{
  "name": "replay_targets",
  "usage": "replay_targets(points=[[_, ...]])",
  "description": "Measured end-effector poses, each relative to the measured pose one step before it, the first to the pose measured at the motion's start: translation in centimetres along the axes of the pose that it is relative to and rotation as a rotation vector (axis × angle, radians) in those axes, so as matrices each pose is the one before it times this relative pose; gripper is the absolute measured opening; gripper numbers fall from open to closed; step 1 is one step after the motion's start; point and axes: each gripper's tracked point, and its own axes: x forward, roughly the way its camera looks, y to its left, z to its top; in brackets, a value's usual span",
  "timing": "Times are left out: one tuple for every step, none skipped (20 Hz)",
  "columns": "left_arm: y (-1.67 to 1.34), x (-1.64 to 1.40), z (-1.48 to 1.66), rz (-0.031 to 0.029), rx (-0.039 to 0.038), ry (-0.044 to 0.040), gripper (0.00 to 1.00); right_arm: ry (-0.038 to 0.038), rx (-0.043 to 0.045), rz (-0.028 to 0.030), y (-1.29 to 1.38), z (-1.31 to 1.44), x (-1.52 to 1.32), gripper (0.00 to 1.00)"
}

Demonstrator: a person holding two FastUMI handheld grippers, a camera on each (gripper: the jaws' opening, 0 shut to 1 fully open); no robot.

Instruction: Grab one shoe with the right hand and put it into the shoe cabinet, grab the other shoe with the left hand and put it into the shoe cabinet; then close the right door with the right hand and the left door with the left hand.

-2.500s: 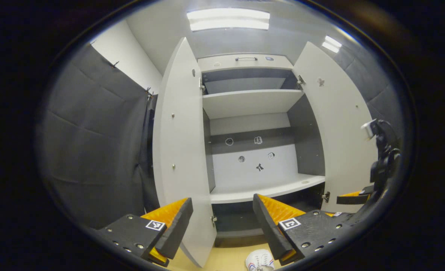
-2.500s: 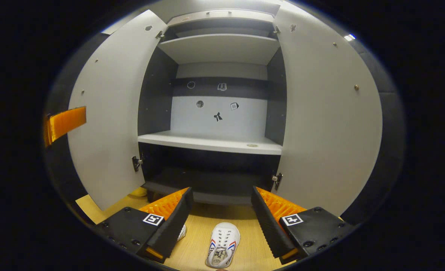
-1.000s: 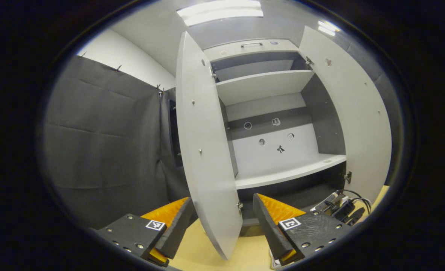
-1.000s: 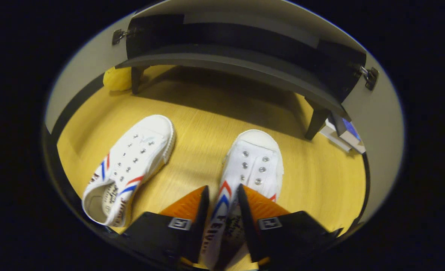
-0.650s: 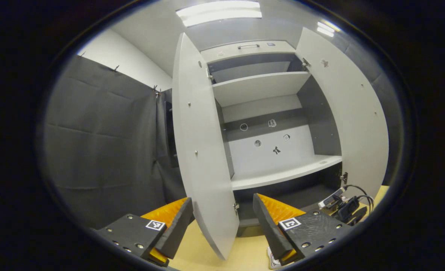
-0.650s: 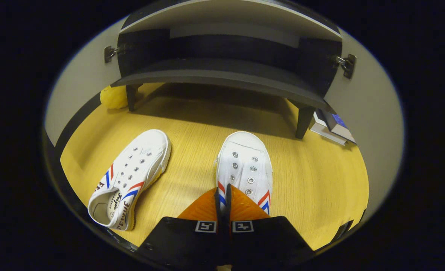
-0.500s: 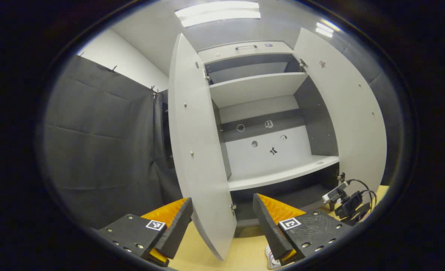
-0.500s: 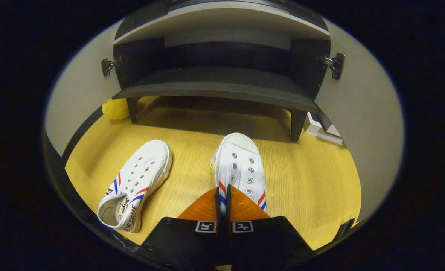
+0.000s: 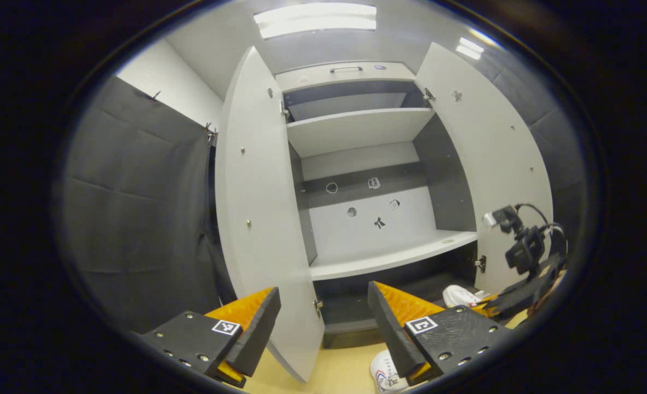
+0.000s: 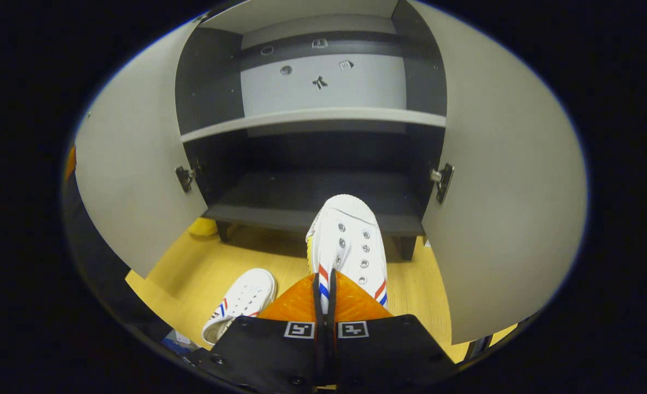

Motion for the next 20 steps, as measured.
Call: replay_targets(points=[[-0.169, 0.161, -0.285, -0.00624, -0.00493, 0.00034, 0.93, -0.03706, -0.00175, -0.00105, -0.072, 1.959, -0.846, 0.01], [-0.163, 0.161, -0.016, -0.00500, -0.00599, 0.00041, 0.93, -0.03178, -0.01058, -0.00195, -0.116, 1.764, -0.585, 0.01], [-0.162, 0.155, -0.009, -0.00572, -0.00661, -0.00252, 0.93, -0.03628, -0.00690, -0.00407, -0.081, 1.906, -0.560, 0.01], [-0.165, 0.131, 0.132, -0.00473, -0.00502, -0.00582, 0.93, -0.02332, -0.00879, 0.00125, 0.063, 1.577, -0.366, 0.01], [-0.110, 0.008, 0.127, -0.00460, -0.00272, -0.00740, 0.93, -0.01986, -0.00830, 0.00344, 0.140, 1.593, -0.132, 0.01], [-0.072, -0.045, 0.012, -0.00375, -0.00060, -0.00515, 0.93, -0.01938, -0.00727, 0.00490, 0.190, 1.311, -0.093, 0.01], [-0.099, 0.072, -0.001, -0.00512, -0.00069, -0.00306, 0.93, -0.01423, -0.01114, 0.00459, 0.090, 1.309, 0.212, 0.01], [-0.112, 0.108, -0.003, -0.00703, -0.00135, -0.00211, 0.93, -0.01637, -0.01165, 0.00351, 0.088, 1.156, 0.415, 0.01], [-0.066, 0.080, -0.066, -0.00276, -0.00107, -0.00232, 0.93, -0.02324, -0.01063, -0.00146, -0.034, 1.378, 0.464, 0.00], [-0.054, -0.104, -0.062, -0.00264, -0.00215, -0.00005, 0.93, -0.01603, -0.00817, -0.00482, -0.029, 1.103, 0.641, 0.01], [-0.055, -0.001, 0.007, -0.00162, -0.00339, -0.00028, 0.93, -0.01335, -0.00767, -0.00149, -0.057, 1.246, 0.830, 0.01], [0.109, -0.103, -0.202, 0.00004, -0.00314, 0.00119, 0.93, -0.01231, -0.00099, -0.00287, -0.184, 1.179, 0.927, 0.00], [-0.035, -0.061, -0.100, -0.00154, -0.00332, 0.00186, 0.93, -0.00414, 0.00089, -0.00513, -0.262, 1.169, 0.942, 0.01], [0.048, -0.100, -0.131, 0.00003, -0.00146, 0.00364, 0.93, -0.00805, 0.00195, -0.00549, -0.258, 1.199, 1.106, 0.00], [0.188, -0.116, -0.194, 0.00279, -0.00123, 0.00468, 0.93, -0.00961, -0.00149, -0.00437, -0.231, 1.194, 0.962, 0.01], [0.179, -0.136, -0.251, 0.00385, -0.00224, 0.00586, 0.93, -0.00148, -0.00666, -0.00332, -0.345, 0.849, 1.072, 0.00], [0.166, -0.147, -0.167, 0.00468, -0.00323, 0.00625, 0.93, -0.00098, -0.00443, -0.00453, -0.205, 0.939, 1.208, 0.01], [0.106, -0.171, -0.186, 0.00337, -0.00347, 0.00484, 0.94, 0.00133, 0.00784, -0.00594, -0.042, 0.614, 1.188, 0.00], [0.115, -0.081, -0.101, 0.00296, -0.00148, 0.00363, 0.93, 0.01158, 0.01514, -0.00958, -0.208, 0.438, 1.139, 0.01], [0.139, -0.157, -0.132, 0.00179, 0.00052, 0.00193, 0.93, 0.01397, 0.01696, -0.00812, -0.211, 0.298, 1.274, 0.01]])
